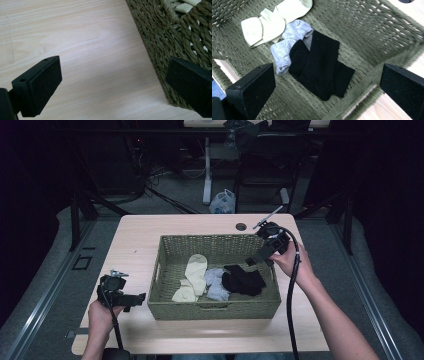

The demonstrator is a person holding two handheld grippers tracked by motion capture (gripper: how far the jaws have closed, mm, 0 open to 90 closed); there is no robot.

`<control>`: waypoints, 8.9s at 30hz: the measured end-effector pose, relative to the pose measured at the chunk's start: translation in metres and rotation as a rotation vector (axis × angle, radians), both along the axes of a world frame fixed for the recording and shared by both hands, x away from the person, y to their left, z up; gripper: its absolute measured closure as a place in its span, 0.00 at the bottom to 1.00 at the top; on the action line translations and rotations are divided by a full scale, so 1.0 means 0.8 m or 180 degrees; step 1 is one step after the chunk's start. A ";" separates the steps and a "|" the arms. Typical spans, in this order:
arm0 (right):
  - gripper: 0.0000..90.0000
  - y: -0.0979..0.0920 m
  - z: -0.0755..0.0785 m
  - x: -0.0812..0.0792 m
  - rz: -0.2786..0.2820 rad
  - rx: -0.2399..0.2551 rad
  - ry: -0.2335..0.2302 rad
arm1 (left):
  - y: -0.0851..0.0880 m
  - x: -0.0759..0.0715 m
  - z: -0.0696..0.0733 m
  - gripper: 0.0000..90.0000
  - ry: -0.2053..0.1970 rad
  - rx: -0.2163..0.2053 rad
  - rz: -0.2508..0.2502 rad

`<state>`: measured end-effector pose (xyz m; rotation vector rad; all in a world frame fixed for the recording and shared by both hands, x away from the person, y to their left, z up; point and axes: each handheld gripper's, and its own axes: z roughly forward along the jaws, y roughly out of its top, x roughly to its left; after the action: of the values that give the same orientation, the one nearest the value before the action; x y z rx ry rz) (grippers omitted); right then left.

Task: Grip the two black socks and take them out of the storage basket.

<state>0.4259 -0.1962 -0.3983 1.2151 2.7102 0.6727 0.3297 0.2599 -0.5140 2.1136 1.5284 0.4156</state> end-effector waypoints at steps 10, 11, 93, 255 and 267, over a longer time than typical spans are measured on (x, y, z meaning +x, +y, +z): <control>0.00 0.031 -0.029 0.009 0.0072 -0.0094 0.0177 | 0.000 0.000 0.000 0.01 0.0001 -0.0003 -0.0003; 0.00 0.034 -0.034 0.011 0.0086 -0.0112 0.0195 | 0.000 0.000 0.000 0.01 0.0000 -0.0003 -0.0004; 0.97 0.051 0.027 0.025 -0.0042 -0.0496 0.0397 | -0.001 0.001 -0.001 0.01 0.0017 0.0001 -0.0029; 0.00 -0.011 0.044 0.022 -0.0419 -0.0289 0.0129 | 0.000 0.001 -0.002 0.01 0.0007 -0.0009 -0.0005; 0.00 0.036 0.016 0.034 -0.0284 -0.0306 0.0187 | 0.000 0.001 -0.001 0.01 0.0010 -0.0004 -0.0022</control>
<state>0.4532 -0.1670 -0.3854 1.3432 2.6813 0.4976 0.3302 0.2599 -0.5149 2.1190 1.5224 0.4090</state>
